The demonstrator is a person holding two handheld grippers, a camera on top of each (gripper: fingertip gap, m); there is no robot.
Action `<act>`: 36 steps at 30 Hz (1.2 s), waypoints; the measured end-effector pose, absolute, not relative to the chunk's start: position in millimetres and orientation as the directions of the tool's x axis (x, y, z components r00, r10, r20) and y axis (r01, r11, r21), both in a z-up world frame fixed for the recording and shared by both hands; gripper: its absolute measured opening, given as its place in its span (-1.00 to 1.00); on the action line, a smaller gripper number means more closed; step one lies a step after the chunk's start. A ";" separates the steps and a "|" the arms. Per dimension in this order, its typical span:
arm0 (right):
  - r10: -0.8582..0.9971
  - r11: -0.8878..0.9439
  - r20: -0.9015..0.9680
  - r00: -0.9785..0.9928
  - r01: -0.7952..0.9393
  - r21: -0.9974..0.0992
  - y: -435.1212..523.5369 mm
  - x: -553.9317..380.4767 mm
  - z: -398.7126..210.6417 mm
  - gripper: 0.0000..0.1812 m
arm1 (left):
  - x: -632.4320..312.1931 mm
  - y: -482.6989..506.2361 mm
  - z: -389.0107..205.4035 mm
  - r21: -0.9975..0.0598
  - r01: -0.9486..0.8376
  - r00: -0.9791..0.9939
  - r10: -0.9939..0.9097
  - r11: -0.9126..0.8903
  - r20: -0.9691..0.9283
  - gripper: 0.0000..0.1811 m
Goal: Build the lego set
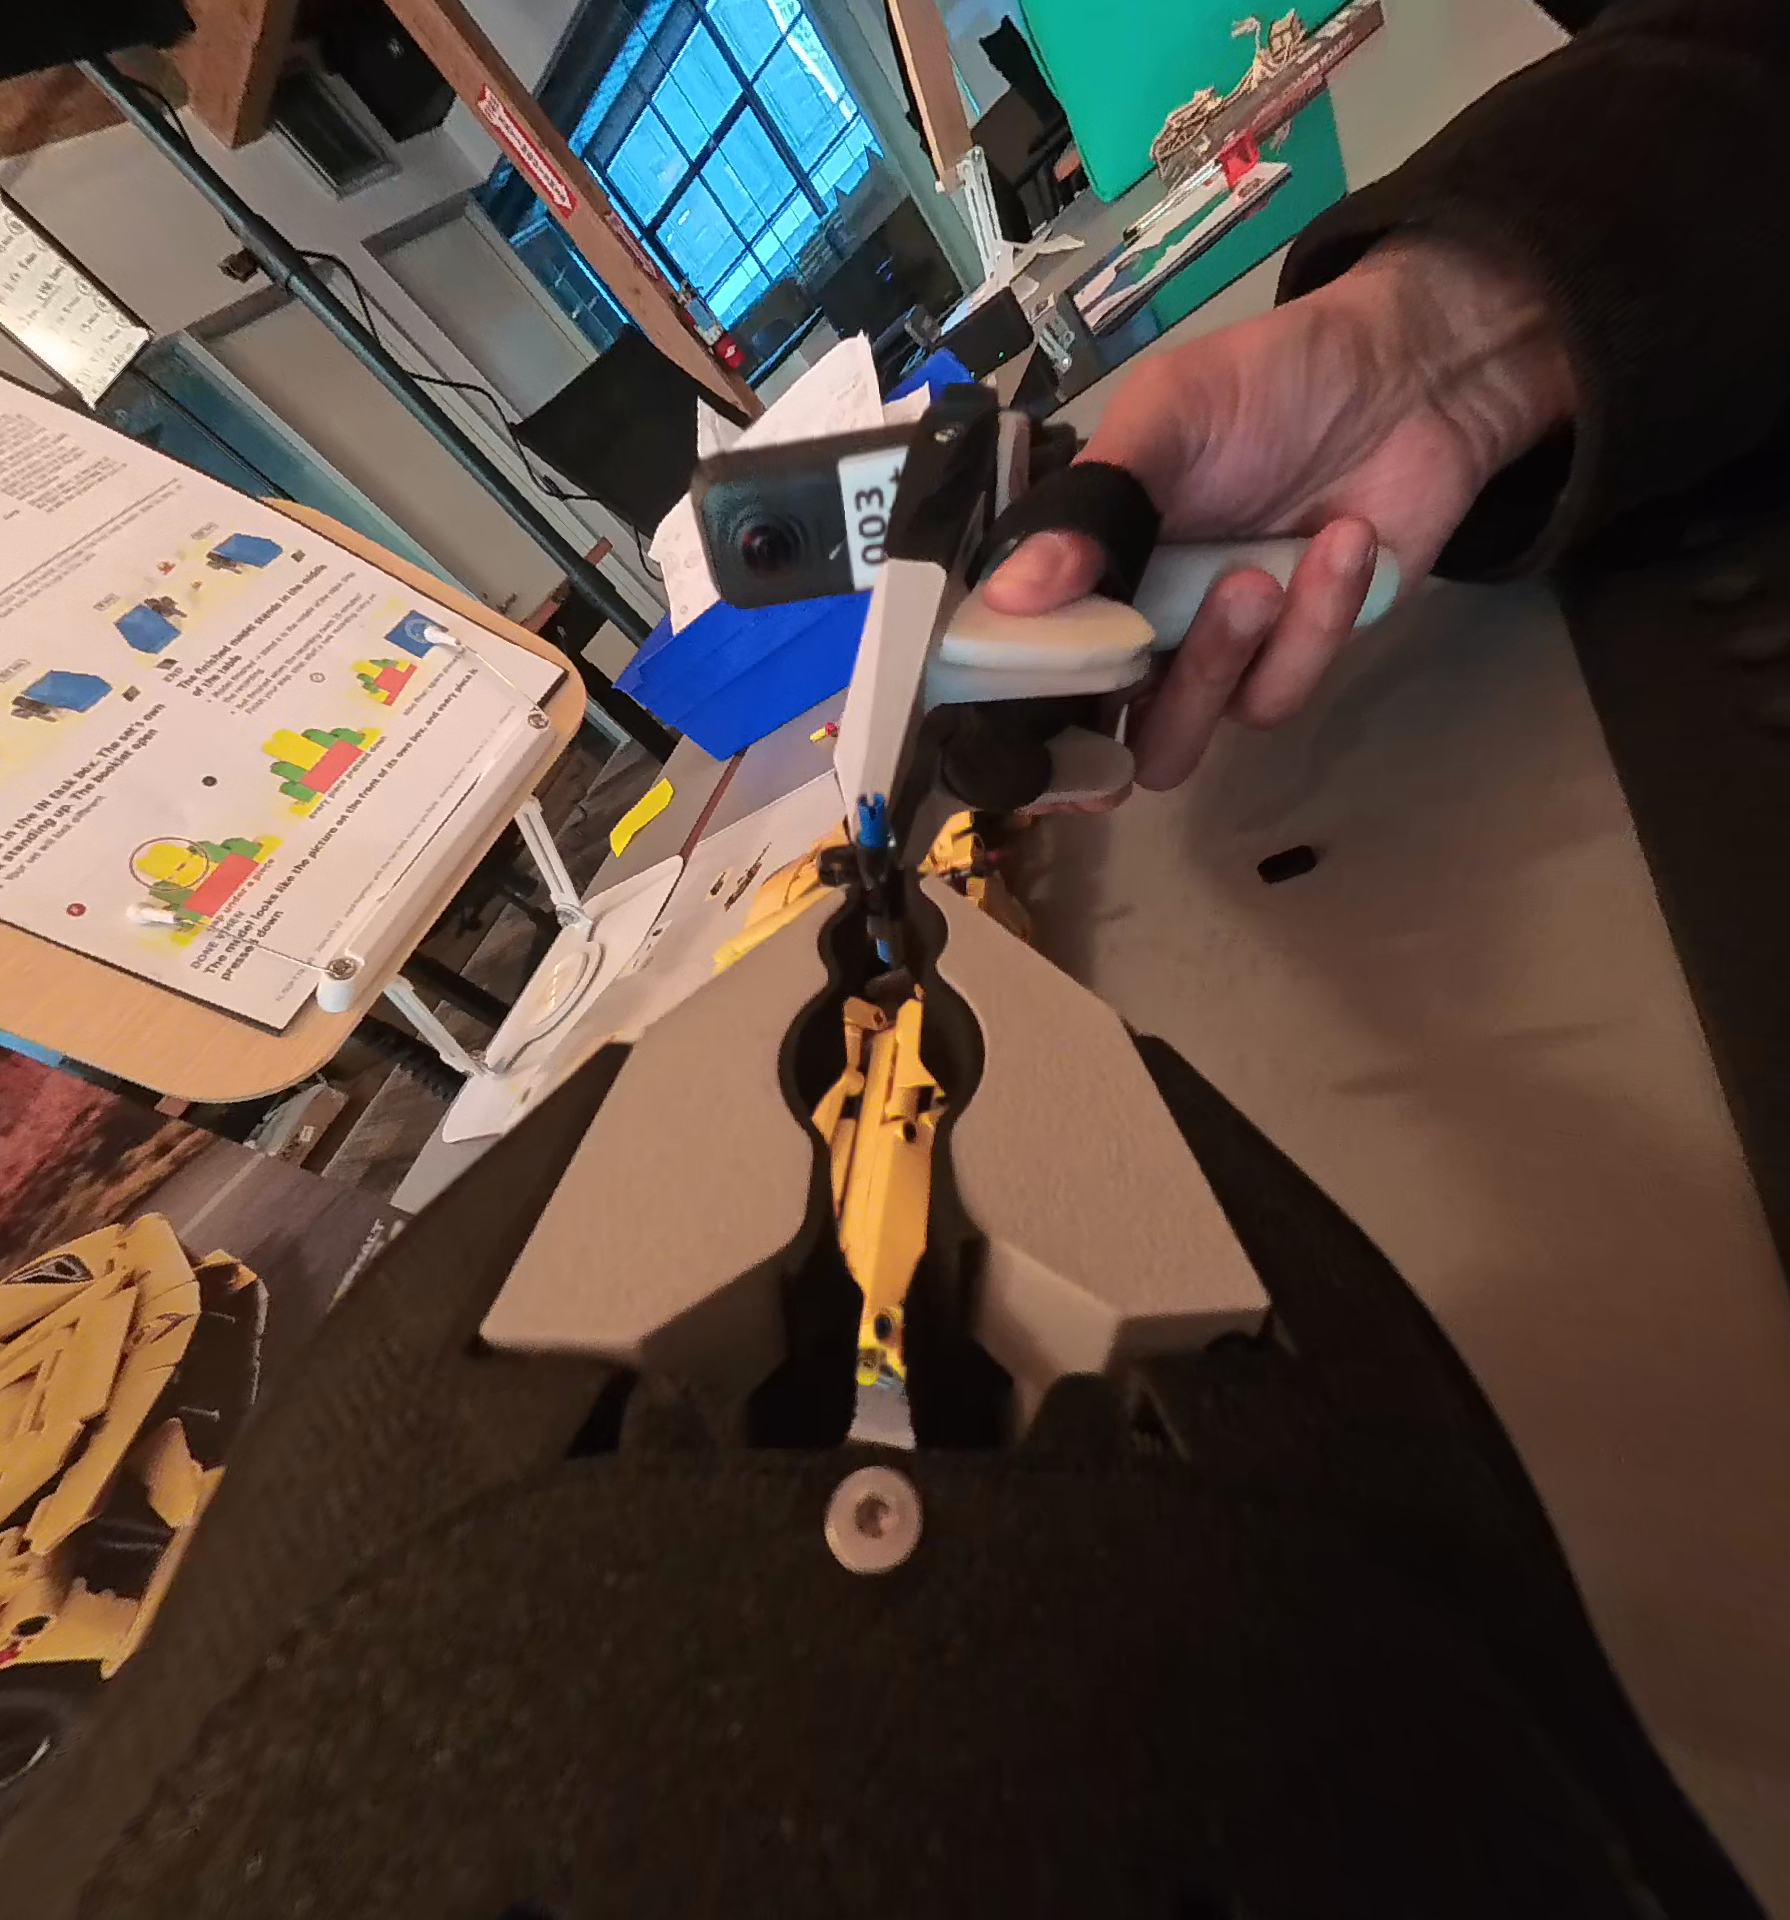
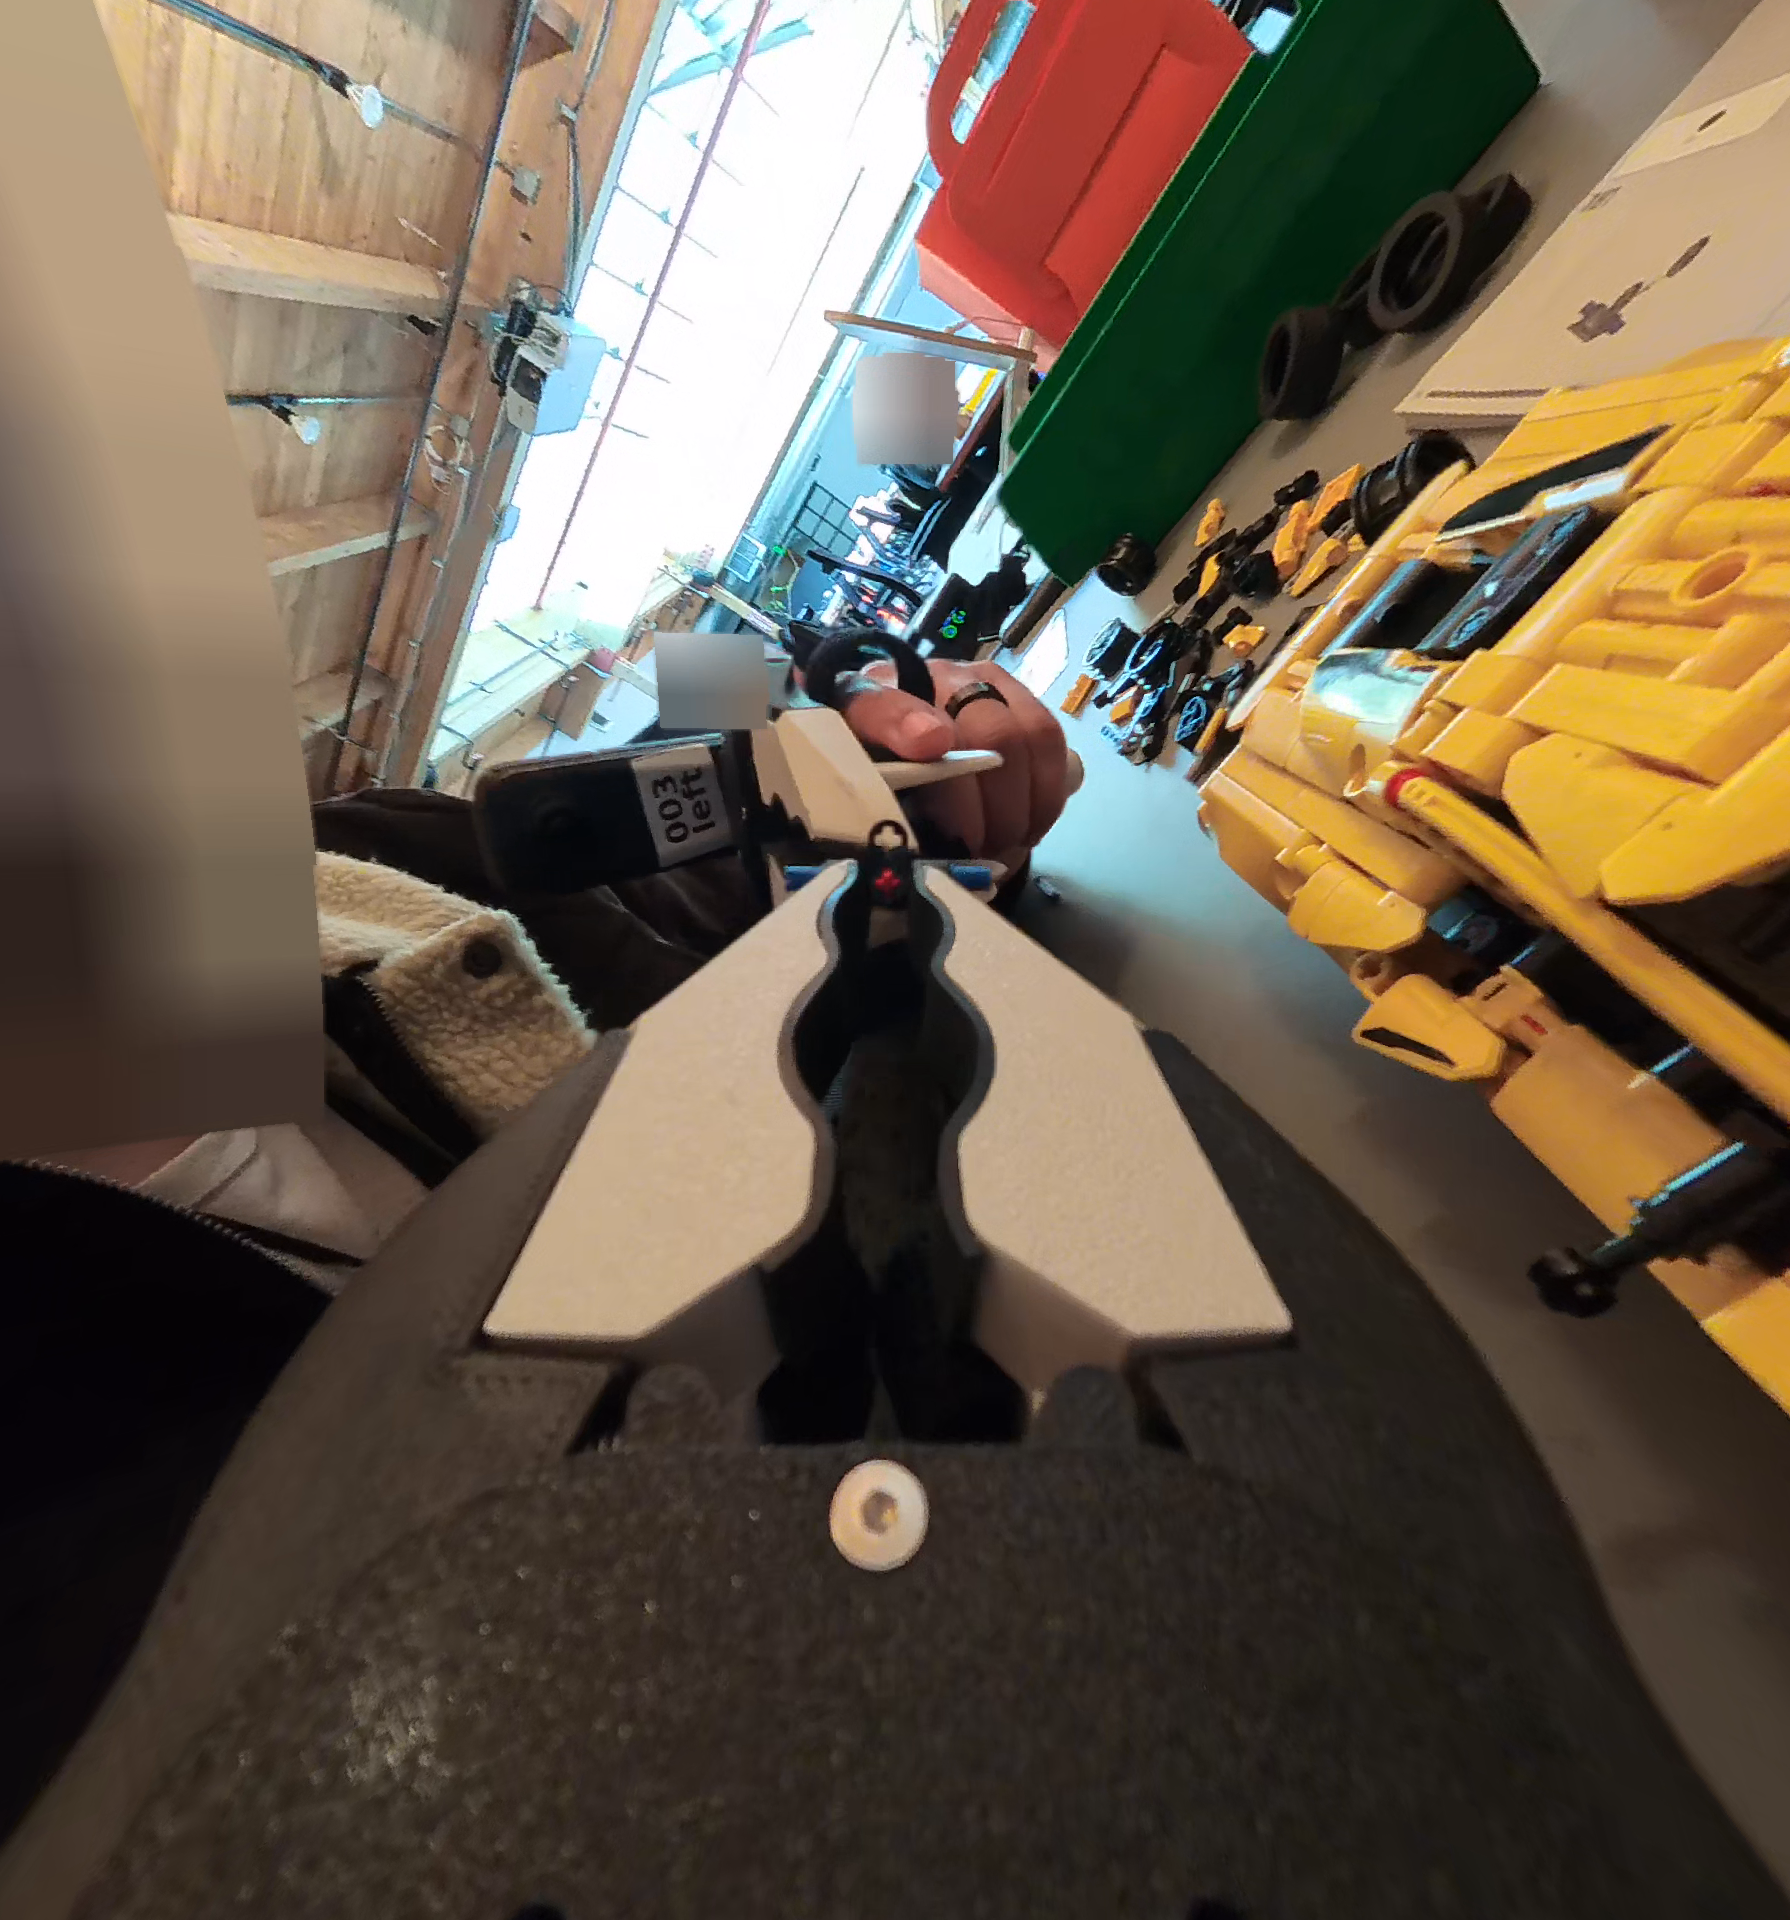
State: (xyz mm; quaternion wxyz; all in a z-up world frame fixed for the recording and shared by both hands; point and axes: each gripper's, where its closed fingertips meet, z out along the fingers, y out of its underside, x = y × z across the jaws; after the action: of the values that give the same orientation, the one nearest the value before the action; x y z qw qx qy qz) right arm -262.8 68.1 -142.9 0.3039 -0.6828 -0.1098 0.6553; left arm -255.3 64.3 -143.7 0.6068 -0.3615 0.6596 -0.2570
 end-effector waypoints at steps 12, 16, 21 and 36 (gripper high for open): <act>0.589 -0.768 -0.805 0.077 -0.258 -0.586 66.2 -264.2 -129.8 -0.94 | -257.5 62.7 -130.4 -0.822 -0.089 0.021 -0.824 0.562 -0.565 -0.93; 0.590 -0.767 -0.802 0.098 -0.242 -0.594 65.3 -263.5 -132.8 -0.94 | -256.6 61.6 -133.3 -0.815 -0.093 0.015 -0.818 0.571 -0.575 -0.93; 0.572 -0.779 -0.815 0.087 -0.252 -0.574 64.4 -264.7 -133.3 -0.94 | -256.2 60.4 -135.1 -0.802 -0.117 0.010 -0.806 0.586 -0.591 -0.94; 0.579 -0.768 -0.806 0.121 -0.252 -0.589 69.6 -262.8 -135.0 -0.94 | -254.4 65.3 -138.1 -0.820 -0.155 0.013 -0.829 0.551 -0.559 -0.93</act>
State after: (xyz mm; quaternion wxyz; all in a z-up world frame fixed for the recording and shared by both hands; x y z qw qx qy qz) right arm -262.8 69.6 -135.0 0.3187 -0.6773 -0.1206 0.6521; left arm -254.4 65.3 -138.1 0.6005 -0.3820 0.6440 -0.2806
